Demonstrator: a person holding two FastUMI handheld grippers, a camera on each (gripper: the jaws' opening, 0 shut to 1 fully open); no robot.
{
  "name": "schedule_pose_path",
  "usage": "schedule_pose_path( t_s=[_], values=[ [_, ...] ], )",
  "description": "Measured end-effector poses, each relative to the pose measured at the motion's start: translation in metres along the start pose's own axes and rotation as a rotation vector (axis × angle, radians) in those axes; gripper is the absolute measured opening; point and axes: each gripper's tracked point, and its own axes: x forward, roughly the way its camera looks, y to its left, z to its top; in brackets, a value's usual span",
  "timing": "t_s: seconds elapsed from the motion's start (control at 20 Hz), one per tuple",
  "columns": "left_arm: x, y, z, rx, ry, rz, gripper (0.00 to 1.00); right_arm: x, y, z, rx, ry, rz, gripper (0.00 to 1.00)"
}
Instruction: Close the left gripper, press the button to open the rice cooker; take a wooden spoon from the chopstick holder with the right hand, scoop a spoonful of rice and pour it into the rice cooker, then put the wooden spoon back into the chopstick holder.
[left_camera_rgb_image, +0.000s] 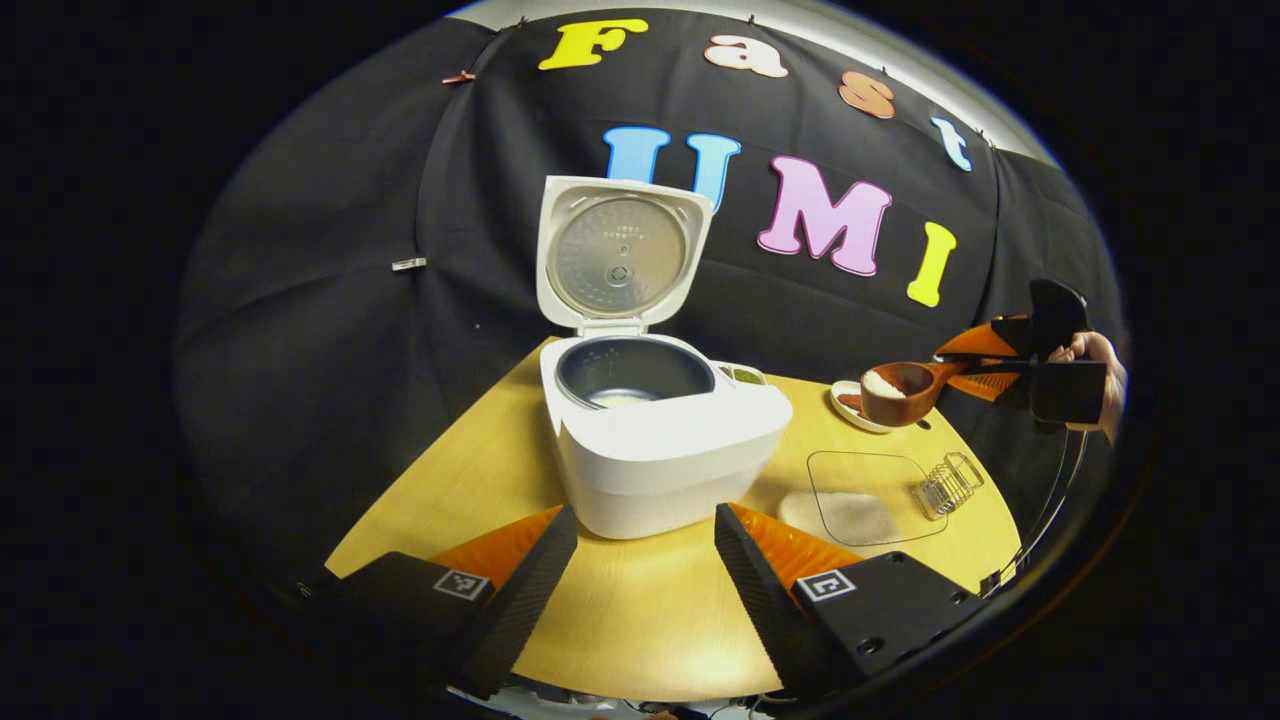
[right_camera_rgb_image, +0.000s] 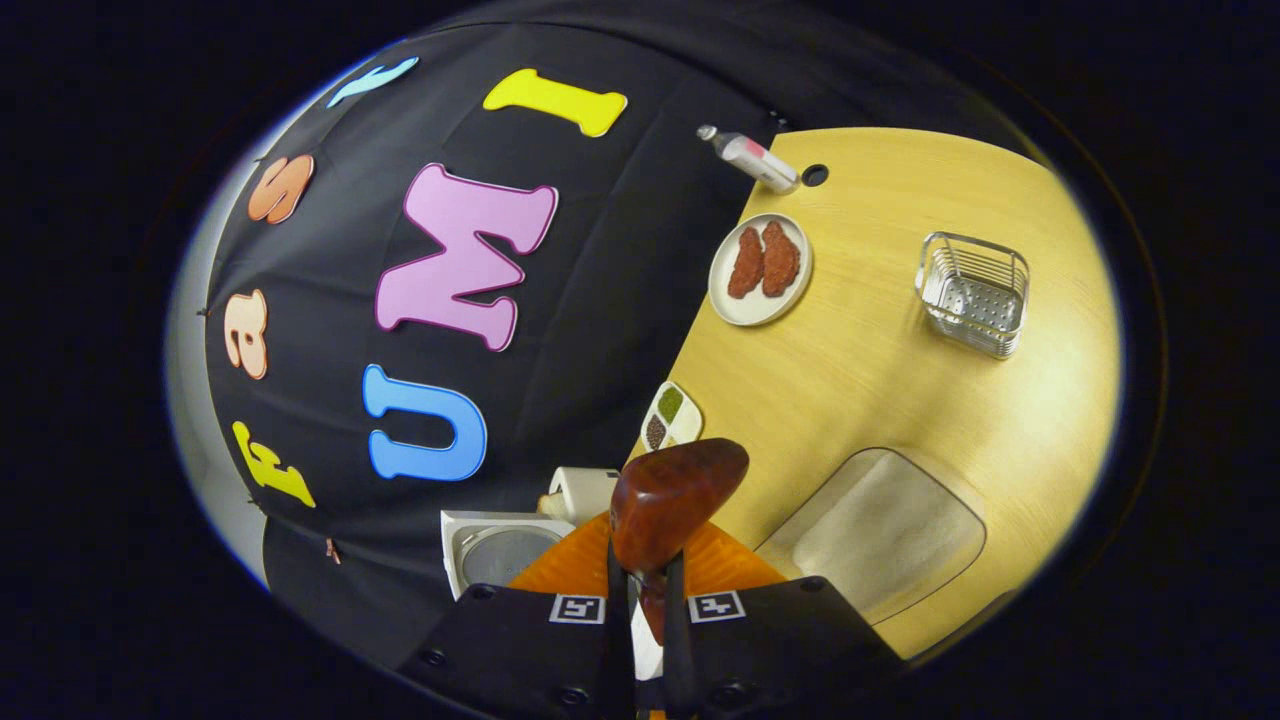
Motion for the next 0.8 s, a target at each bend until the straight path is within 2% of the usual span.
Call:
schedule_pose_path(
  t_s=[0.4, 0.8],
  values=[
    [-0.009, 0.037, 0.016, -0.006, -0.037, 0.076, 0.96, 0.044, 0.086, -0.054, -0.046, 0.081, 0.108, 0.15],
    [-0.019, 0.079, 0.005, -0.056, -0.025, 0.137, 0.98, 0.09, 0.142, -0.121, -0.238, 0.104, 0.162, 0.16]
  ],
)
